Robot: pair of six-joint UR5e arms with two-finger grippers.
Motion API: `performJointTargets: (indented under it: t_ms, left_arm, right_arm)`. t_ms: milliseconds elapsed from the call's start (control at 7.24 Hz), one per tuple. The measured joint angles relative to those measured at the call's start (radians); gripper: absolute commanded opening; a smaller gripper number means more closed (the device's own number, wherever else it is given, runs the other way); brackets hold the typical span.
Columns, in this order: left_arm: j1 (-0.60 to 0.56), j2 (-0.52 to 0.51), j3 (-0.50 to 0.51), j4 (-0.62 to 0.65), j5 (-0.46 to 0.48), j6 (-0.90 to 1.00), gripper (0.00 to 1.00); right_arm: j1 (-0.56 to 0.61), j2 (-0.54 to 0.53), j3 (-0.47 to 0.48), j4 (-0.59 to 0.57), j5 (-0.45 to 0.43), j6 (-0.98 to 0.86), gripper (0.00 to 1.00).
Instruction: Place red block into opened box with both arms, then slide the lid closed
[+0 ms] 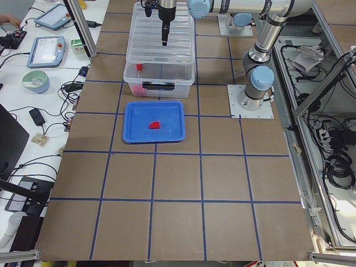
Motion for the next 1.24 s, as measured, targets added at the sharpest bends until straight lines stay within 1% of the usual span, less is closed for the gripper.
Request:
performJointTargets:
  t_ms: [691,1244]
  left_arm:
    - [0.001,0.002,-0.001,0.0,0.003,0.0,1.0]
    - [0.001,0.001,-0.001,0.0,0.003,0.0,1.0]
  right_arm:
    - [-0.099,-0.01,-0.008,0.012,0.001,-0.09,1.0]
    - [-0.148,-0.023,-0.016,0.04,0.0,-0.152,1.0]
